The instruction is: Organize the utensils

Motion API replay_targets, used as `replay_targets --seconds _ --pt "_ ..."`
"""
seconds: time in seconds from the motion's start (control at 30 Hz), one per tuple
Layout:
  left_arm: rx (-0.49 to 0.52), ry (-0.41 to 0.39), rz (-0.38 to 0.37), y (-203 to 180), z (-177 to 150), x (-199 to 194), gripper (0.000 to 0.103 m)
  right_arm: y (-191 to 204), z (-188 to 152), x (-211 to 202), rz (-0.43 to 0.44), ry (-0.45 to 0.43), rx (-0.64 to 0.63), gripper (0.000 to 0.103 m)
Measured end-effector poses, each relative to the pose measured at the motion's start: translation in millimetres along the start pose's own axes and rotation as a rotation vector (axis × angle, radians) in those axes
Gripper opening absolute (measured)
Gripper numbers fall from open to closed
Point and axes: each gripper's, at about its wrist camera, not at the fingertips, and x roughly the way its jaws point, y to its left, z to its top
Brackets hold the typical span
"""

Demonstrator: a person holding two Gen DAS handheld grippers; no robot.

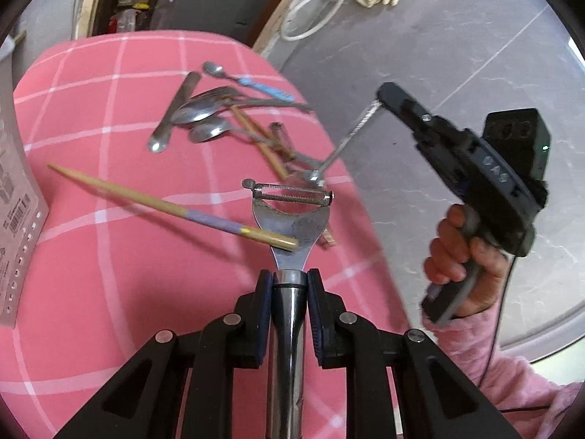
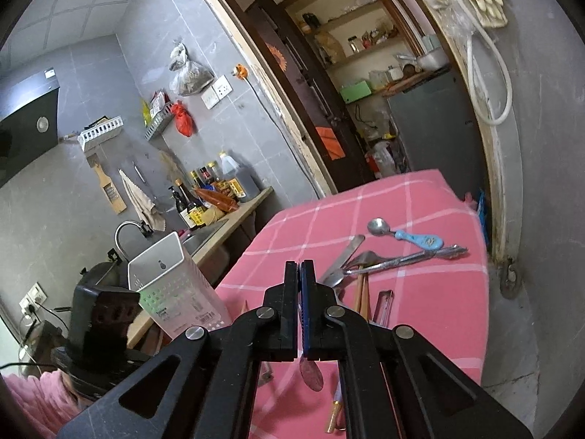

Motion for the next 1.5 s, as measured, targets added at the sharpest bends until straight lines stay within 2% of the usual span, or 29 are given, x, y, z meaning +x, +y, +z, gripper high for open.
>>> replay_targets --seconds 0.13,0.23,0.43,0.5,0.6,0.7,0.83,0.97,1.13,1.3,1.5 --pt "0.022 -0.045 -0.041 -14 1 -13 0.018 9 12 -16 -0.008 -0.039 -0.036 0.002" --pt "0.048 -0.118 -0.058 -22 2 -29 0.018 18 22 -26 -0.014 -0.072 -0.066 0.002" --pt "0.056 -0.348 -0.049 -22 11 -80 0.018 38 49 -35 0.024 -0.118 -0.094 0.002" --pt "0.045 -0.45 -0.016 -18 14 -103 0.018 51 55 -29 0.057 -0.126 -0.105 0.002" --pt "0.045 -0.606 0.088 -9 19 -141 0.018 71 64 -19 0.112 -0.139 -0.124 0.002" --pt "0.007 -0.709 0.171 9 30 -173 0.018 98 75 0 0.197 -0.155 -0.138 0.002" --pt "-0.017 -0.841 0.322 37 44 -203 0.018 135 86 31 0.291 -0.189 -0.164 0.002" --pt "-0.051 -0.915 0.394 63 52 -217 0.018 173 88 70 0.368 -0.172 -0.187 0.002" --pt "-0.052 -1.002 0.411 86 45 -212 0.018 206 71 113 0.376 -0.091 -0.248 0.002" --pt "-0.051 -1.066 0.373 102 32 -207 0.018 207 51 140 0.34 -0.015 -0.268 0.002" --pt "0.011 -1.111 0.375 99 18 -195 0.018 204 34 157 0.334 0.048 -0.28 0.002"
